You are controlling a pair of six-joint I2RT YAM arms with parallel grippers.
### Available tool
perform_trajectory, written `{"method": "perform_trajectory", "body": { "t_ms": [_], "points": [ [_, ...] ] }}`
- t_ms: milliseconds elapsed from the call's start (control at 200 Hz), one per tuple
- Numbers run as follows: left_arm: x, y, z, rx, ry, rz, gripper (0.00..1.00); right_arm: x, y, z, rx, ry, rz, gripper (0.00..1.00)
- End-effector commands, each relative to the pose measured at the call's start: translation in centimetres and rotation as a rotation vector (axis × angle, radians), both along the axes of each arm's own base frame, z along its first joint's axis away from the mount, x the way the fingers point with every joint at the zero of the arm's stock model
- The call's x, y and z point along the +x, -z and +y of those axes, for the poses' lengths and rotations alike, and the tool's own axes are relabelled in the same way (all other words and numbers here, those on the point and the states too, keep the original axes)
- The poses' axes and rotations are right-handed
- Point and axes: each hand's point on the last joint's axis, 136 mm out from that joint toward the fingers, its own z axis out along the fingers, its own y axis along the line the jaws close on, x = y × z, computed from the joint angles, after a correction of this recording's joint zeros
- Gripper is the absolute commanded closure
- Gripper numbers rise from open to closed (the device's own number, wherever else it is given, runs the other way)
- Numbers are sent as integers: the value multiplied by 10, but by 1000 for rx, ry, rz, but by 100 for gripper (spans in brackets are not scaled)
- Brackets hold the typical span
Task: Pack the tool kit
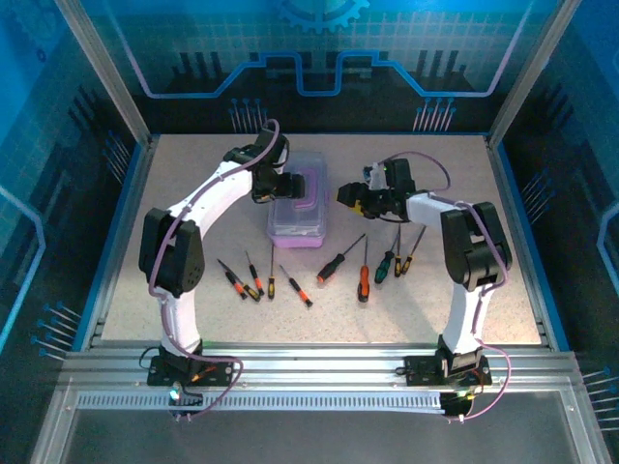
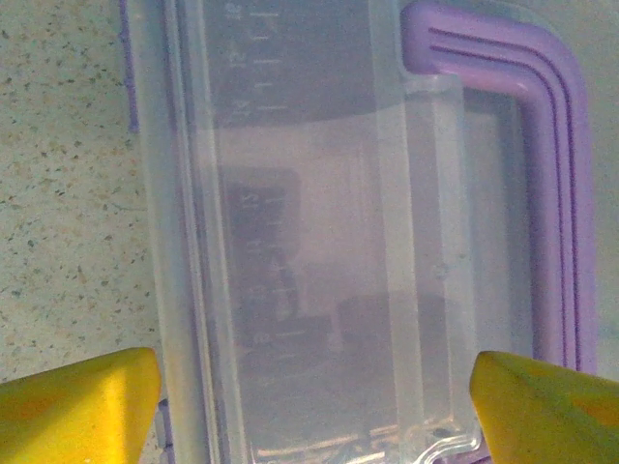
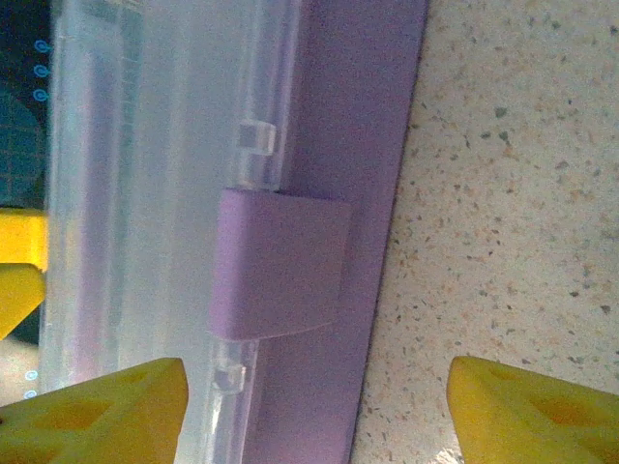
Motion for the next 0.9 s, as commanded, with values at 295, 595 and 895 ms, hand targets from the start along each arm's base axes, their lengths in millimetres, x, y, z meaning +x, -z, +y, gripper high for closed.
{"method": "perform_trajectory", "body": {
  "t_ms": [295, 595, 895],
  "points": [
    [-17, 28, -2, 17, 71, 131, 7, 3, -5, 11, 88, 20, -23, 15],
    [-16, 3, -15, -58, 109, 86, 6, 6, -5, 18, 134, 10, -26, 13],
    [4, -13, -8, -31, 64, 49, 3, 5, -4, 19, 133, 17, -16, 14]
  ]
}}
